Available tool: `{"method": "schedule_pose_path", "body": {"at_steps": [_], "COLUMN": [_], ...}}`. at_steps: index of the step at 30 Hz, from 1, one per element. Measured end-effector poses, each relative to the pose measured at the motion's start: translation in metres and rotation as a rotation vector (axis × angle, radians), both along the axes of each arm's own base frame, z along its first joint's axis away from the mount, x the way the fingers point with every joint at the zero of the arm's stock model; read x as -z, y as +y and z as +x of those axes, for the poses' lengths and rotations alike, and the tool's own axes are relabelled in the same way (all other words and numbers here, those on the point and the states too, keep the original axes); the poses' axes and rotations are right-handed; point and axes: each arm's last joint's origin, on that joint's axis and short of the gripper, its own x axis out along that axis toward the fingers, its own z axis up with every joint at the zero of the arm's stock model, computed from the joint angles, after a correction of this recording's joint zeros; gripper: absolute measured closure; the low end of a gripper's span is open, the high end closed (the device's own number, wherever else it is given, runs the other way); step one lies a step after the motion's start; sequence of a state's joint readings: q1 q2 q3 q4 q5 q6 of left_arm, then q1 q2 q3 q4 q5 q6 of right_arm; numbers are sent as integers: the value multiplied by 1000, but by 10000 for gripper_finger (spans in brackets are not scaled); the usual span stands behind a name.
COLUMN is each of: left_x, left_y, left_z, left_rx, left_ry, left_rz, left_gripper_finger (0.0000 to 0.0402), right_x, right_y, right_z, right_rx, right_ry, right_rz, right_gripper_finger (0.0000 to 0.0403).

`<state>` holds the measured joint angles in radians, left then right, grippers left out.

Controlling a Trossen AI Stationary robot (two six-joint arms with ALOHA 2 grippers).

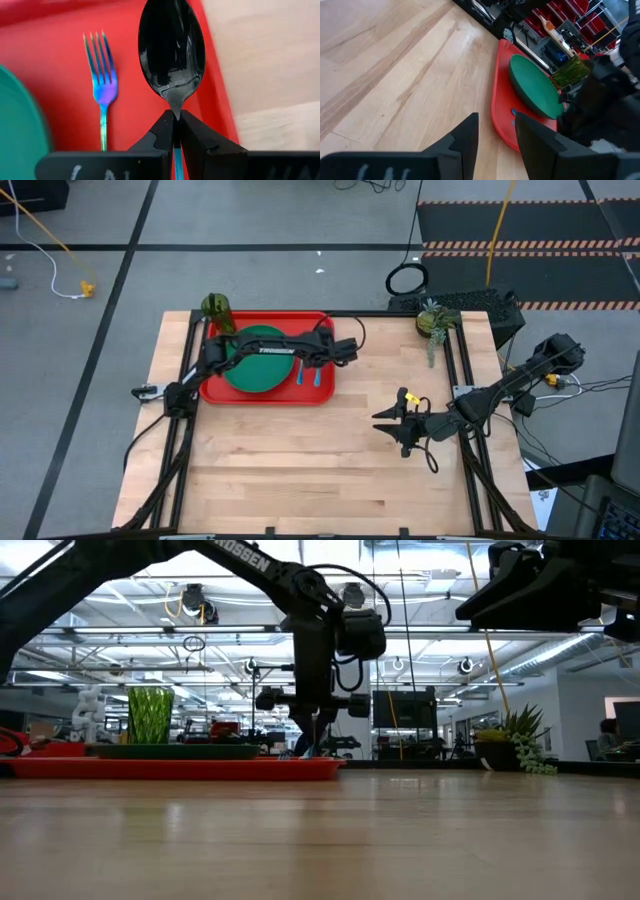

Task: Pick and place plate/cup/fork/spoon on tray
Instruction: Put the blue spoon on the orange tray to the right side of the blue fork

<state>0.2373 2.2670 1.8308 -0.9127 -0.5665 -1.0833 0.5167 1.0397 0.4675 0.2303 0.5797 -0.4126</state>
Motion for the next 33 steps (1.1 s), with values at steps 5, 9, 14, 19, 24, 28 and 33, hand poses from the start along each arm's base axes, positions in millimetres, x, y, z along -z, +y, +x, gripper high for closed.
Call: {"method": "schedule_pose_path", "body": {"at_steps": [5,9,14,19,24,28,33], "left_x": [13,13,18,33,37,38,38], "left_y": [1,2,2,2,3,3,4], "left_z": [1,1,1,3,4,4,3], "left_rx": [0,-14,-21,-30,-45,-45,-48], "left_ry": [26,16,25,46,42,45,45], "left_rz": [-27,-23,-27,-38,-34,-33,-35], "left_gripper_finger": [376,376,376,376,376,376,376], "right_x": [0,0,0,0,0,0,0], "right_y": [0,0,0,0,0,0,0], "right_z": [0,0,0,0,0,0,0], "right_rx": [0,0,0,0,0,0,0], "right_ry": [-2,-1,-3,-3,-2,0,-1], "right_rz": [1,1,1,1,1,0,0], "right_gripper_finger": [280,280,280,280,280,280,280]}}
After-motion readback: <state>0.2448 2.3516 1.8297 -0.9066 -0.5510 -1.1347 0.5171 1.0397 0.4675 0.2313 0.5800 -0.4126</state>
